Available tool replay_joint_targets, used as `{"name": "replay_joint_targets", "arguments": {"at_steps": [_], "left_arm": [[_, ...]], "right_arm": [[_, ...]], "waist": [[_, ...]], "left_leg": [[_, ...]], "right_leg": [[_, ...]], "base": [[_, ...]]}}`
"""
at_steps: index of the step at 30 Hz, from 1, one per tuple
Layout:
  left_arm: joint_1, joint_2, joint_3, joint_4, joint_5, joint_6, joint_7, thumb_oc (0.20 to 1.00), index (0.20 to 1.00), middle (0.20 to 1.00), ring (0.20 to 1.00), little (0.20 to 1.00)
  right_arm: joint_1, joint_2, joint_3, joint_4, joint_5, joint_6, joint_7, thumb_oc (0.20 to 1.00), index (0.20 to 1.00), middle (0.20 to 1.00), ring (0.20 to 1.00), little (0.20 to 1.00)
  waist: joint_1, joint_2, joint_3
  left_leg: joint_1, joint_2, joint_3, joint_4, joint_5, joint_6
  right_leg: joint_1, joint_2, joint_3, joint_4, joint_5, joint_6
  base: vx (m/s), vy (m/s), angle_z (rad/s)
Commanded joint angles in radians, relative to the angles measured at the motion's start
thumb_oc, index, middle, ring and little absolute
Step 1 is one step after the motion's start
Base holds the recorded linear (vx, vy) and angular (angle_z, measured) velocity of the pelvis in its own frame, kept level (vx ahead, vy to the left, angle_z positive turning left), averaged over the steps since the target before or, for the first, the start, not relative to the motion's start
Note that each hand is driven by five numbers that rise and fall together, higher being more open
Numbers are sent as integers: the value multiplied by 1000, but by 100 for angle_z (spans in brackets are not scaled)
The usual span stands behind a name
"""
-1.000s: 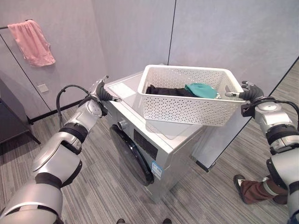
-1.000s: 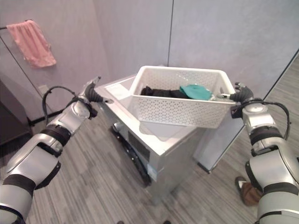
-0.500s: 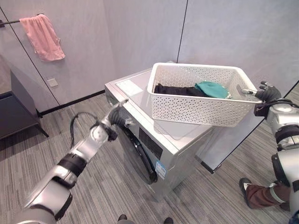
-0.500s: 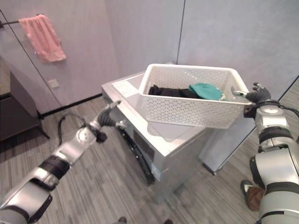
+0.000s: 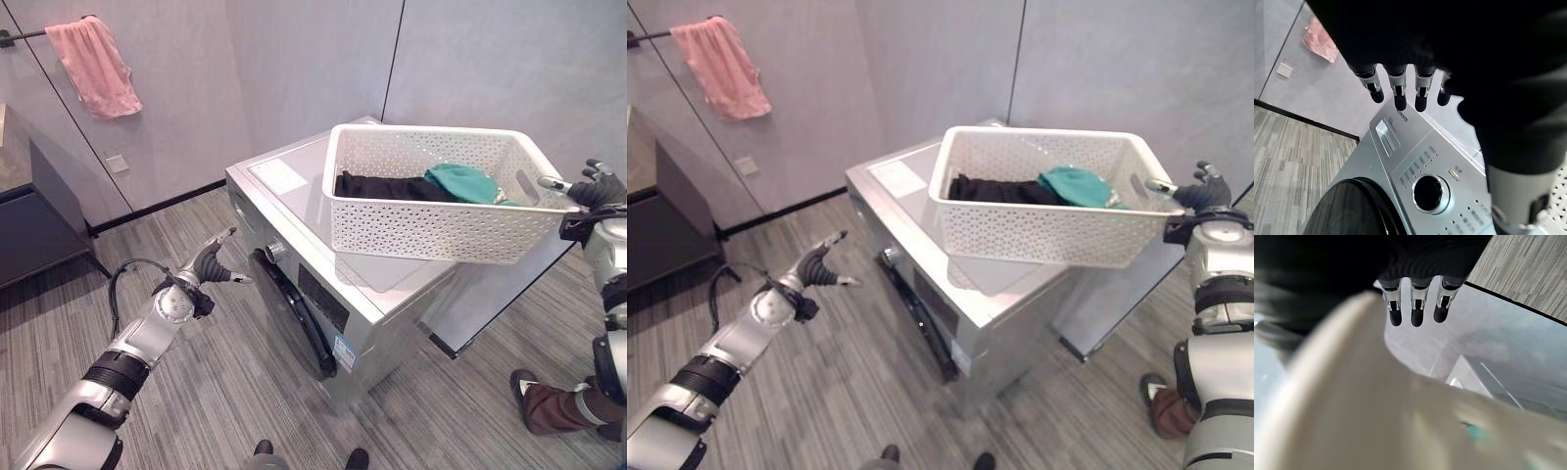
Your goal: Grab the laundry basket,head to the washer,open it,put in the laundry and shut it.
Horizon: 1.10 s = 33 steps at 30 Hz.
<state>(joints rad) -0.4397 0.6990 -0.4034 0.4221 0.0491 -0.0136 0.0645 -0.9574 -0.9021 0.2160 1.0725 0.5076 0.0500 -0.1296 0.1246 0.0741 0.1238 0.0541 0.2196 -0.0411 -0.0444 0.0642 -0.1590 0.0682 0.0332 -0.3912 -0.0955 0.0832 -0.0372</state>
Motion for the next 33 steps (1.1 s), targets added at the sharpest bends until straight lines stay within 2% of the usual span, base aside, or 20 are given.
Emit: {"name": "replay_joint_targets", "arguments": {"at_steps": [1, 4, 6, 7, 10, 11, 14, 20, 22, 23, 26, 29, 32, 33], "left_arm": [[-41, 8, 13, 17, 20, -59, 40, 1000, 1000, 1000, 1000, 1000], [-39, -2, -14, 30, 13, -70, 43, 1000, 1000, 1000, 1000, 1000], [-53, 0, -27, 40, 19, -64, 62, 1000, 1000, 1000, 1000, 1000], [-77, -8, -38, 44, 7, -62, 64, 1000, 1000, 1000, 1000, 1000], [-103, -12, -45, 51, -14, -85, 78, 1000, 1000, 1000, 1000, 1000], [-92, -26, -43, 52, -20, -88, 73, 1000, 1000, 1000, 1000, 1000], [-39, -69, -35, 76, -28, -89, 75, 1000, 1000, 1000, 1000, 1000], [59, -99, 16, 102, -29, -89, 84, 1000, 1000, 1000, 1000, 1000], [171, -108, 65, 123, -9, -90, 98, 1000, 1000, 1000, 1000, 1000], [188, -109, 73, 130, -5, -89, 104, 1000, 1000, 1000, 1000, 1000], [280, -142, 66, 186, 38, -83, 91, 1000, 1000, 1000, 1000, 1000], [293, -166, 56, 253, 58, -76, 96, 1000, 1000, 1000, 1000, 1000], [311, -197, 73, 326, 82, -64, 117, 1000, 1000, 1000, 1000, 1000], [312, -192, 71, 327, 83, -65, 118, 1000, 1000, 1000, 1000, 1000]], "right_arm": [[-126, -61, 54, -80, 8, -95, -75, 1000, 1000, 1000, 1000, 1000], [-203, -56, 88, -72, 16, -119, -113, 1000, 1000, 1000, 1000, 1000], [-174, -41, 83, -77, 15, -121, -89, 1000, 1000, 1000, 1000, 1000], [-182, -38, 79, -62, 1, -87, -123, 1000, 1000, 1000, 1000, 1000], [-371, -173, 214, 105, 15, -77, -86, 1000, 1000, 1000, 1000, 1000], [-483, -205, 312, 167, 15, -67, -61, 1000, 1000, 1000, 1000, 1000], [-652, -224, 460, 268, 33, -54, -19, 1000, 1000, 1000, 1000, 1000], [-688, -258, 509, 320, 34, -46, 3, 1000, 1000, 1000, 1000, 1000], [-714, -343, 552, 351, 12, -43, 4, 1000, 1000, 1000, 1000, 1000], [-707, -357, 556, 353, 7, -48, 6, 1000, 1000, 1000, 1000, 1000], [-711, -436, 594, 376, -10, -42, 13, 1000, 1000, 1000, 1000, 1000], [-667, -454, 566, 386, -6, -38, 22, 1000, 1000, 1000, 1000, 1000], [-435, -466, 403, 404, -3, -38, 32, 1000, 1000, 1000, 1000, 1000], [-411, -466, 380, 400, -3, -40, 30, 1000, 1000, 1000, 1000, 1000]], "waist": [[24, -54, -36], [37, -54, -39], [32, -47, -34], [30, -49, -38], [55, -73, -38], [54, -76, -38], [52, -87, -44], [43, -84, -48], [43, -89, -41], [42, -89, -40], [43, -91, -31], [40, -87, -26], [33, -71, -16], [33, -77, -18]], "left_leg": [[-17, 35, 12, -18, 125, -11], [-14, 33, 13, -23, 117, -10], [-14, 33, 15, -25, 120, -9], [-14, 33, 16, -28, 117, -10], [-16, 30, 18, -33, 110, -17], [-23, 27, 14, -34, 120, -17], [-27, 26, 13, -34, 131, -21], [-22, 31, 16, -35, 140, -23], [-22, 41, 19, -34, 163, -30], [-26, 42, 17, -33, 167, -30], [-41, 50, 14, -15, 196, -33], [-49, 51, 12, -6, 206, -33], [-57, 56, 11, 2, 213, -29], [-57, 56, 10, 2, 213, -29]], "right_leg": [[74, -56, 40, 8, -166, 89], [70, -61, 39, 8, -163, 95], [67, -60, 42, 8, -163, 95], [66, -60, 42, 8, -162, 97], [65, -62, 32, 8, -162, 102], [62, -66, 28, 8, -157, 103], [65, -64, 22, 8, -157, 103], [63, -59, 28, 8, -157, 101], [65, -50, 29, 8, -160, 98], [64, -50, 28, 8, -160, 97], [65, -46, 27, 8, -164, 94], [66, -48, 24, 8, -165, 93], [65, -49, 20, 8, -167, 91], [65, -49, 20, 8, -167, 91]], "base": [[0, 0, 0], [-1, 11, 0], [0, 0, 0], [-23, 38, -1], [-5, -2, 2], [-23, -2, 12], [-9, -4, 6], [-2, -6, 0], [-22, -66, -1], [-25, -63, 1], [-28, -72, 1], [-18, -34, -2], [-6, -23, -1], [7, -31, -1]]}}
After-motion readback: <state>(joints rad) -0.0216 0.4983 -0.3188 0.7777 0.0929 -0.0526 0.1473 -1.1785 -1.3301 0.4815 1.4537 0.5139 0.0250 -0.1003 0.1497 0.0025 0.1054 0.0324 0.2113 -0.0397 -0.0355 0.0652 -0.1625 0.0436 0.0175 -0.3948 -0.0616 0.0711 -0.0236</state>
